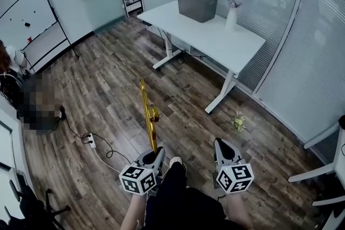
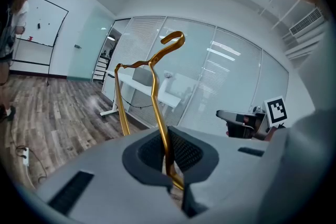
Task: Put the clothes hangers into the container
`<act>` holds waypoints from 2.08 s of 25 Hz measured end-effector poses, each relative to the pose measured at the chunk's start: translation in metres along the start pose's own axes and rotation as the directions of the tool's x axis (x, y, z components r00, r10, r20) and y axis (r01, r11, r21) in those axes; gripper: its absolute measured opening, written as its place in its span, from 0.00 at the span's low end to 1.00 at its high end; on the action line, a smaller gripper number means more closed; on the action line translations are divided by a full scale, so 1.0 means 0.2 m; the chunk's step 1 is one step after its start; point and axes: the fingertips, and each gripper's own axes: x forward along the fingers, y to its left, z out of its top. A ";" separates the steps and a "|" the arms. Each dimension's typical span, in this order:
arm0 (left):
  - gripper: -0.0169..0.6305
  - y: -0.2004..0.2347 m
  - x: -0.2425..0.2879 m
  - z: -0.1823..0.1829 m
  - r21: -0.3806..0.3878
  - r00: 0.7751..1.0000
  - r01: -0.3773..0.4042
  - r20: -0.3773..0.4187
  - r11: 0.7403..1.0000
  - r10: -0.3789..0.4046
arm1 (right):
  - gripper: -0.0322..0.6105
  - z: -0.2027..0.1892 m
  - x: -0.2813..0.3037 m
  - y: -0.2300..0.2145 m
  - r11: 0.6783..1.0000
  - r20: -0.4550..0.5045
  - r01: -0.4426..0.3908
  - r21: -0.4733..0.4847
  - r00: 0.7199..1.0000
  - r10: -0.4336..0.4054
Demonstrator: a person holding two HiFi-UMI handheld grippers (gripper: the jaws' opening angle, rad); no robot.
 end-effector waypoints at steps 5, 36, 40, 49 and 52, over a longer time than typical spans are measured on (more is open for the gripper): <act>0.04 0.01 0.01 -0.02 -0.005 1.000 0.008 -0.016 1.000 -0.008 | 0.09 -0.03 0.01 0.02 1.000 -0.013 -0.002 -0.007 1.000 0.002; 0.04 0.38 0.71 0.43 -0.008 1.000 0.018 -0.021 1.000 -0.018 | 0.09 0.19 0.84 -0.30 1.000 -0.062 -0.024 0.016 0.998 0.025; 0.04 0.45 0.79 0.48 -0.011 0.999 0.022 -0.025 1.000 -0.022 | 0.09 0.22 0.96 -0.31 0.999 -0.066 -0.030 0.020 0.997 0.032; 0.04 0.62 0.93 0.59 -0.013 0.999 0.027 -0.023 1.000 -0.027 | 0.09 0.25 1.19 -0.32 0.999 -0.077 -0.031 0.016 0.996 0.032; 0.04 0.67 0.96 0.61 -0.017 0.999 0.031 -0.027 0.999 -0.031 | 0.09 0.26 1.25 -0.32 1.000 -0.077 -0.025 0.014 0.997 0.026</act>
